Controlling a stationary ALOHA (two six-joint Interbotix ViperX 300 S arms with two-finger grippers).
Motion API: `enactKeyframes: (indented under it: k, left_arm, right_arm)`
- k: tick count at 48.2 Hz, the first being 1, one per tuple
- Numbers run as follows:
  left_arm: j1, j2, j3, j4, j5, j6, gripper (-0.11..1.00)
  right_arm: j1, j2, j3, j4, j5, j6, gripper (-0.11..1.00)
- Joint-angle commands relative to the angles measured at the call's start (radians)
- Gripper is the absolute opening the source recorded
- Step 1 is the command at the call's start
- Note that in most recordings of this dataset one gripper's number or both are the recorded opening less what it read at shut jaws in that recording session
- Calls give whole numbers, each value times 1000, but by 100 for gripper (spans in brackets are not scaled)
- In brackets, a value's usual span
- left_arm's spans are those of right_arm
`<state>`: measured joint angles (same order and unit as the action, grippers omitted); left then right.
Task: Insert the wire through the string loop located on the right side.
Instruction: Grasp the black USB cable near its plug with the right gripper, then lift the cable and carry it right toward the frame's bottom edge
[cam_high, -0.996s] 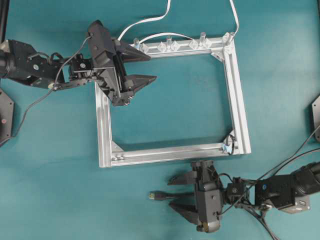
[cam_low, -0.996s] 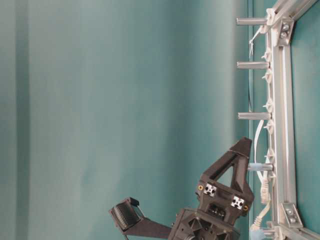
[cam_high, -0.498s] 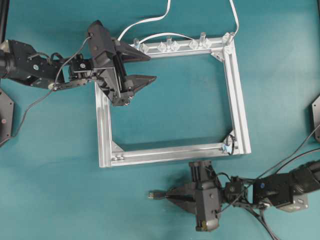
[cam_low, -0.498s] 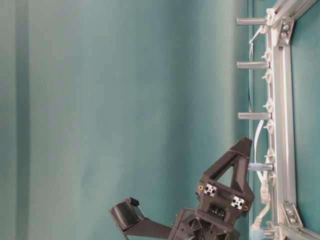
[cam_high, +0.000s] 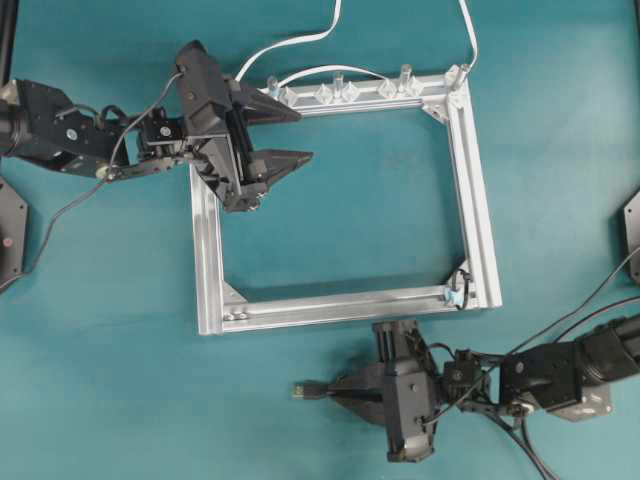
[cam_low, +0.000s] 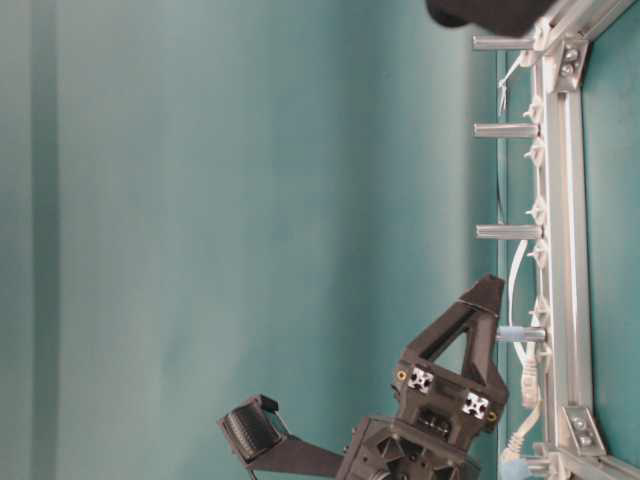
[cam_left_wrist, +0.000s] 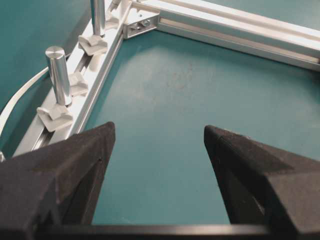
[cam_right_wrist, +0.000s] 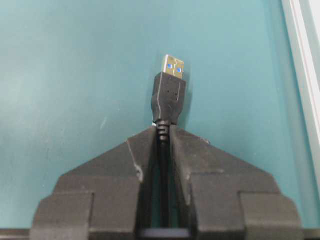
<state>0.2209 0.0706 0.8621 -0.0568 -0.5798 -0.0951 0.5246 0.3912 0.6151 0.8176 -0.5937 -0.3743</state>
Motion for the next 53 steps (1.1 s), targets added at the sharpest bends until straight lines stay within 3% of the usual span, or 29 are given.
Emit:
enactKeyframes:
  k: [1,27,53]
  left_arm:
    - [-3,-18,-8,2,-5,0,76]
    - [-6,-23,-8,3,12,-3,76]
    - [-8,-20,-2,2,18,-5,76]
  right_arm:
    - [-3,-49,2,-2,6,-2,11]
    - [-9,-181,21,-21,74,-8,11]
    - [-12,-195,25,-21,94,-8,11]
